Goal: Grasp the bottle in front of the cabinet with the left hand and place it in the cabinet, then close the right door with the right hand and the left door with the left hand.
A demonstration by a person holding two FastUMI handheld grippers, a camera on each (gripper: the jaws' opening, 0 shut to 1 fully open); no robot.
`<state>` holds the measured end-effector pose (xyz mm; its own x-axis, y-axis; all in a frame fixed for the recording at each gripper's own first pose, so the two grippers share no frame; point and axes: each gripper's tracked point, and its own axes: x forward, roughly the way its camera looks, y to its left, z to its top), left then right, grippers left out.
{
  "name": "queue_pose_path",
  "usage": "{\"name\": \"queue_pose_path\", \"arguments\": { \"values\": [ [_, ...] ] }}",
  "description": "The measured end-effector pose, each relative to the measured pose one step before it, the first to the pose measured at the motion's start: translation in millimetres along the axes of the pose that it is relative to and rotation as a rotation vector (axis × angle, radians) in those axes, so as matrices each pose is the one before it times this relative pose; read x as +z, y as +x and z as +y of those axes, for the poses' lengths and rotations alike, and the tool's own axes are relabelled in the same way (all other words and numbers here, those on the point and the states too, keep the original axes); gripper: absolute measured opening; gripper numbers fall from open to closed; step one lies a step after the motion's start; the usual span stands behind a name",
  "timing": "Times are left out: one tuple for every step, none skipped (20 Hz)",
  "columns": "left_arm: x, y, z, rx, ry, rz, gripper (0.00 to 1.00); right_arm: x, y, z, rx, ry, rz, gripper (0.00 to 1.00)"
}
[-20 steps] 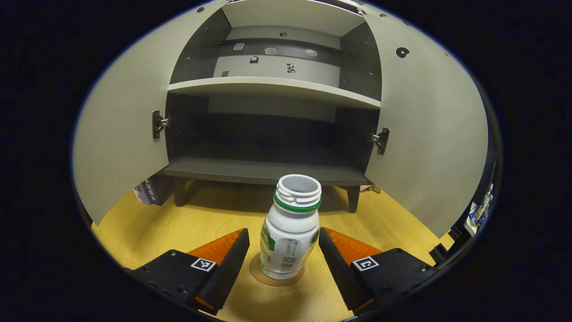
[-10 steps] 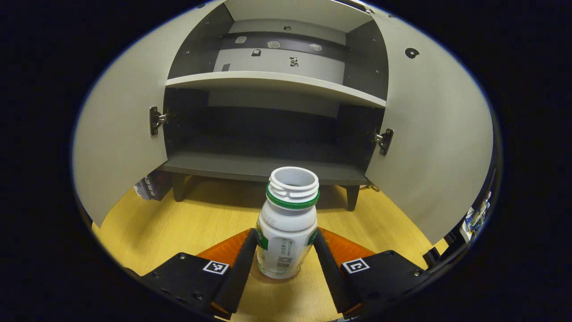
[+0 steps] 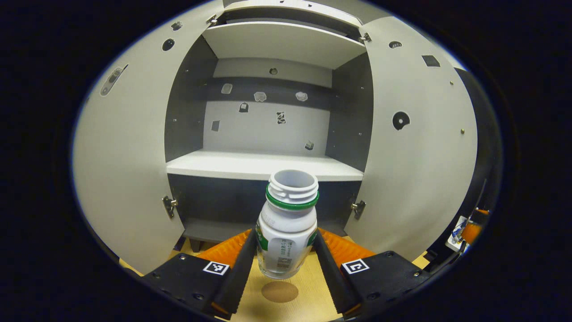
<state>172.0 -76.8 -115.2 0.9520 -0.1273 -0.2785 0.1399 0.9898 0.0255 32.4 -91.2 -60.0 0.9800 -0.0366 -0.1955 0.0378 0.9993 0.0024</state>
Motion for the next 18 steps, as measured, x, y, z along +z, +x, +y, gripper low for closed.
{"name": "queue_pose_path", "arguments": {
  "values": [
    [14.06,1.19,4.21,-0.003,-0.00311,0.00063,0.77,0.77,2.23,0.44,0.00442,0.00193,-0.00382,0.97],
    [13.8,-1.1,1.22,-0.00618,-0.00087,-0.00321,0.77,0.61,-0.13,0.14,0.00258,0.00284,-0.0028,0.97],
    [15.98,0.39,-0.11,-0.00994,0.0009,-0.00843,0.77,1.41,1.25,0.16,0.0021,0.00503,-0.00319,0.97],
    [14.87,0.67,0.62,-0.00545,0.0044,-0.00813,0.77,0.71,1.1,0.46,0.00328,0.00582,-0.00226,0.97],
    [11.67,-0.87,-0.58,-0.00203,0.0133,-0.00346,0.77,-0.67,0.95,1.32,0.00635,0.00407,0.00159,0.97],
    [13.5,1.97,3.61,0.00407,0.01909,-0.0106,0.77,-0.87,0.79,-0.35,0.0028,-0.00151,0.00433,0.97],
    [11.09,3.95,3.25,0.00762,0.02133,-0.0049,0.77,-1.05,0.71,-0.89,-0.00094,-0.00424,0.00162,0.97],
    [10.23,3.6,3.67,0.00626,0.01865,-0.00332,0.77,-0.72,-0.57,-1.58,-0.00123,-0.00395,0.00065,0.97],
    [8.52,2.93,1.46,0.00051,0.01532,-0.00248,0.77,-1.27,-0.31,-2.39,-0.00335,-0.00151,0.00009,0.92],
    [9.2,4.18,1.43,-0.00101,0.00989,-0.00492,0.77,-1.06,-0.15,-1.28,-0.00402,0.0023,-0.0003,0.92],
    [7.1,4.95,2.13,-0.00273,-0.00062,-0.00018,0.77,-1.06,0.36,-1.61,-0.00507,0.00522,0.00156,0.97],
    [9.19,5.34,0.57,-0.00595,-0.01318,-0.00705,0.77,-1.08,-0.12,-2.73,-0.00469,0.00642,0.00232,0.97],
    [9.14,5.9,0.5,-0.00543,-0.01843,-0.00863,0.77,-0.52,-0.23,-2.5,-0.00474,0.00578,0.00282,0.97],
    [10.2,4.94,1.65,-0.00202,-0.00734,-0.00913,0.77,-1.07,-0.51,-2.53,-0.00581,0.00432,0.00125,0.97],
    [8.03,5.91,2.8,0.00464,0.01088,-0.01108,0.77,0.52,-0.57,-2.75,-0.00655,0.00299,-0.00111,0.92],
    [6.6,6.54,2.66,0.00627,0.01999,-0.00358,0.77,0.35,0.03,-2.73,-0.00699,0.00191,-0.0016,0.97],
    [5.7,7.03,1.06,-0.00095,0.01029,-0.00021,0.77,0.62,0.19,-3.16,-0.00583,0.00077,-0.00202,0.97],
    [4.72,7.11,0.07,-0.0049,-0.00294,0.0042,0.77,0.17,0.46,-2.84,-0.00615,0.00012,-0.00151,0.97]
  ]
}}
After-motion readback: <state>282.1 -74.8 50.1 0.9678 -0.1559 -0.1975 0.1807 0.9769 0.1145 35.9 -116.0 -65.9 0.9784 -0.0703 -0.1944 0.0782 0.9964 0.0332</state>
